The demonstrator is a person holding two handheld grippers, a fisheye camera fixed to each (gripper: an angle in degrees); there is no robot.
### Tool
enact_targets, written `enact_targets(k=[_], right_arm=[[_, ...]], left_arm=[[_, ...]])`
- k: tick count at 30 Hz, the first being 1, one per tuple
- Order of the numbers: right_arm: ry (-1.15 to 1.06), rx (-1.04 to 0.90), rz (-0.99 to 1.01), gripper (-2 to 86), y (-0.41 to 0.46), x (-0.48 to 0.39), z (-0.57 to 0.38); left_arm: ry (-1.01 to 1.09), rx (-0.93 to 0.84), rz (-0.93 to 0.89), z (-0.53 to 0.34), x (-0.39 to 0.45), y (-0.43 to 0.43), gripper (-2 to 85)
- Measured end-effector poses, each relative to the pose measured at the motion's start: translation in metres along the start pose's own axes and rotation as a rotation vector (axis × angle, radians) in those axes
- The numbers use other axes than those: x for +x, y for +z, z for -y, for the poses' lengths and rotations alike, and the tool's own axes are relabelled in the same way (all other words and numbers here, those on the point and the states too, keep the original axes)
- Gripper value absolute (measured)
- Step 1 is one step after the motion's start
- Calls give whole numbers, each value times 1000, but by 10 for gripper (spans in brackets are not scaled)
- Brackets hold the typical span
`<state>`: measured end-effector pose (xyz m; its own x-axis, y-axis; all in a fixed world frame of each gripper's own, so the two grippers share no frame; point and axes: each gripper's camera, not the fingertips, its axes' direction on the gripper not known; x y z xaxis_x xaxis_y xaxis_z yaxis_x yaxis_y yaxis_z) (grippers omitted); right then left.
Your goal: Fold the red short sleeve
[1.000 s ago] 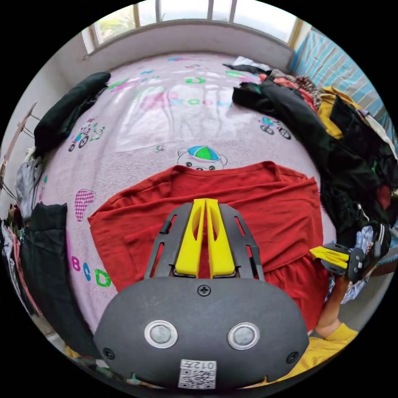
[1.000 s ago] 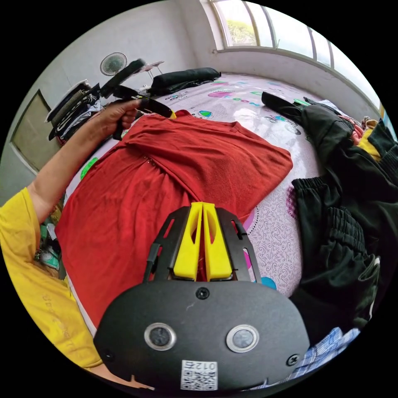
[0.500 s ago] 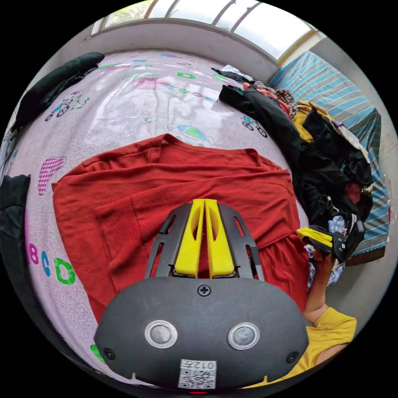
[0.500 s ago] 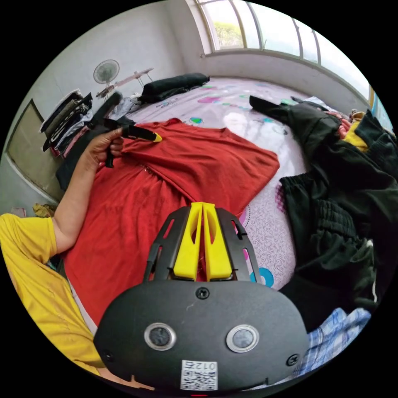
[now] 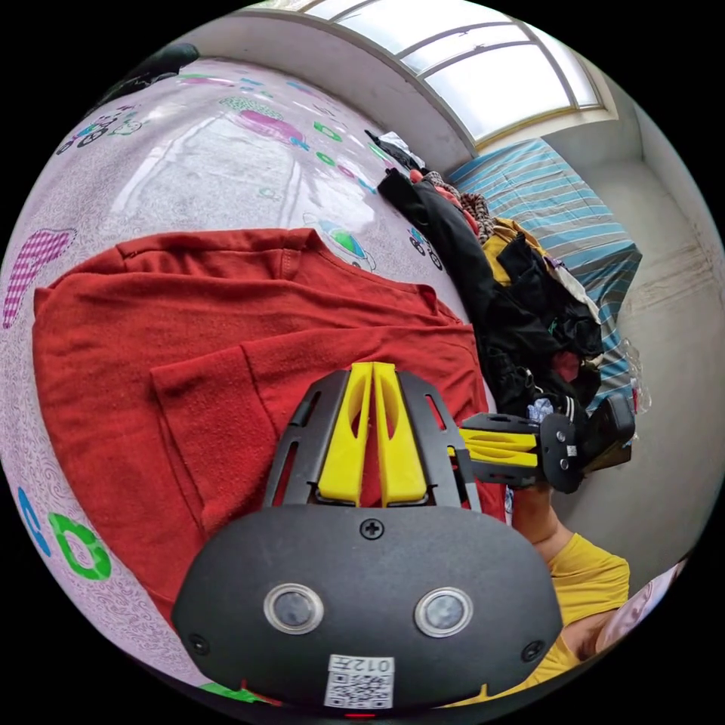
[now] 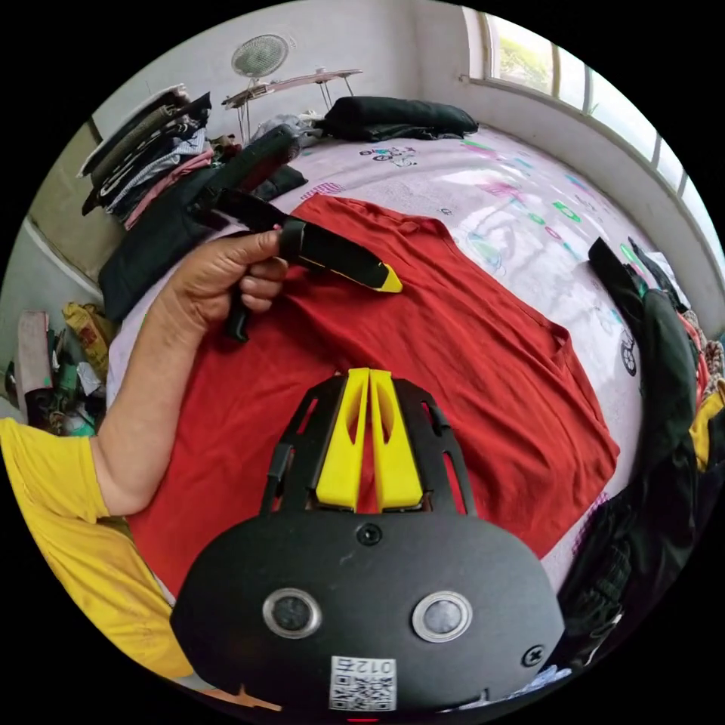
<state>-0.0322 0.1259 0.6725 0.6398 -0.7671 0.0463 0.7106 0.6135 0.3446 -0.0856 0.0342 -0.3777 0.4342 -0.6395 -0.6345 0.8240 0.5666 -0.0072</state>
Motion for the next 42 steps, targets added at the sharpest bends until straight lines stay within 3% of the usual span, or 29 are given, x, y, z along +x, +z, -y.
enact_targets(k=[6, 13, 19, 25, 29, 33, 38, 42], right_arm=[[-60, -121, 81, 9, -5, -1, 8], [24, 114, 124, 10, -6, 14, 39], [-31, 15, 213, 10, 16, 16, 51], [69, 220, 311, 10, 8, 48, 70], [49, 83, 364, 8, 39, 52, 91], [-7, 142, 430, 8, 21, 72, 94], [240, 267, 316, 9, 3, 156, 107], [221, 225, 312, 8, 15, 170, 139]], left_arm=[[-45, 57, 13, -16, -30, -7, 4], [-37, 40, -1, -29, -55, -7, 3], [-50, 50, -12, -39, -73, -7, 2], [-42, 43, 9, -47, -80, -6, 2], [-42, 42, 11, -51, -85, -5, 3], [-39, 50, 24, -57, -89, -10, 4], [1, 208, -100, -74, -94, -41, 4], [-97, 305, -76, -93, -114, -62, 4]])
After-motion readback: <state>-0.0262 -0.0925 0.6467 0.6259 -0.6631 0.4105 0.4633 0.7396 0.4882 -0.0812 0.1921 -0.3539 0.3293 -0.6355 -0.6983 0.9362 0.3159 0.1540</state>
